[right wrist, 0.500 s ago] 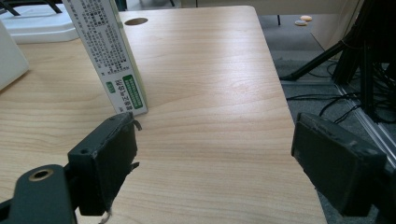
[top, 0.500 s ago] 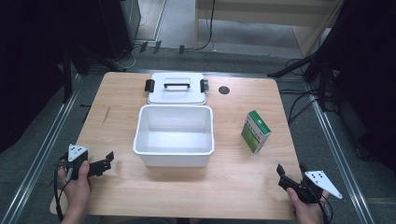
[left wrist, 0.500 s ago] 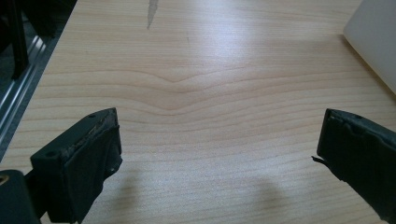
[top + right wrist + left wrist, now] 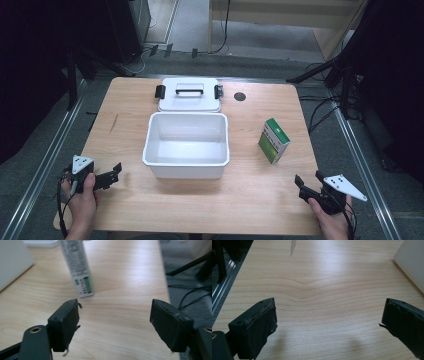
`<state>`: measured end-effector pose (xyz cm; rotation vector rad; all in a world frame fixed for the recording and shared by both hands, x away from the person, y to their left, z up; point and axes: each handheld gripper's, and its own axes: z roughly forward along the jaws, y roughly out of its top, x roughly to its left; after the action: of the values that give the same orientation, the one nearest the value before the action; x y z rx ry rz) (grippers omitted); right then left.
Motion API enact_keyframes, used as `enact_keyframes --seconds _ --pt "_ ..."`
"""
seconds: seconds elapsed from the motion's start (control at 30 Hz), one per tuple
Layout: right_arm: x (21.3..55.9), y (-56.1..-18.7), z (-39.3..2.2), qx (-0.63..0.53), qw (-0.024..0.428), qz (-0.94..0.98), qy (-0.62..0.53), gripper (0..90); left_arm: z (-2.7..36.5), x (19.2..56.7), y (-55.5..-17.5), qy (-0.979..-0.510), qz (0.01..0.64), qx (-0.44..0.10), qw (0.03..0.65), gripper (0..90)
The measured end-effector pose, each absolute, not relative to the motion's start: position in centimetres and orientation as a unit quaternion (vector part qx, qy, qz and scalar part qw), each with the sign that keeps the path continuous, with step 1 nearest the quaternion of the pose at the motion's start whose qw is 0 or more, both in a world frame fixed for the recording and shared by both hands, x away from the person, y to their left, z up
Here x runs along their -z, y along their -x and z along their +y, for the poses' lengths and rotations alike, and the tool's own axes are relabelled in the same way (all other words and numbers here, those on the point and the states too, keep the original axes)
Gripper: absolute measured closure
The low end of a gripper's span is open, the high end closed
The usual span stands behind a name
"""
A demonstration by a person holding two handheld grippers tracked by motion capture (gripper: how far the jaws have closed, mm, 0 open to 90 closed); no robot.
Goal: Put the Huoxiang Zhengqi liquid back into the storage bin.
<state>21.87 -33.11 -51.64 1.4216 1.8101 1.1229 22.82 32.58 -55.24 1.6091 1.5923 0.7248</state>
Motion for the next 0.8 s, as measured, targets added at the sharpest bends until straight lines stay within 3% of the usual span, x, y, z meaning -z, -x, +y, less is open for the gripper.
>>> enact_keyframes --seconds 0.23,0.47,0.8 --pt "48.9 -24.0 -32.2 -0.360 0.228 0.732 -0.532 24.0 32.6 55.2 -22.8 -0.629 0.622 -0.283 0.371 0.6" --pt "46.4 -25.9 -31.1 -0.292 0.202 0.776 -0.521 23.3 32.6 55.2 -22.8 -0.629 0.621 -0.283 0.371 0.6" --pt "41.9 -30.3 -28.4 -0.153 0.106 0.831 -0.524 20.1 32.6 55.2 -22.9 -0.630 0.622 -0.282 0.370 0.6"
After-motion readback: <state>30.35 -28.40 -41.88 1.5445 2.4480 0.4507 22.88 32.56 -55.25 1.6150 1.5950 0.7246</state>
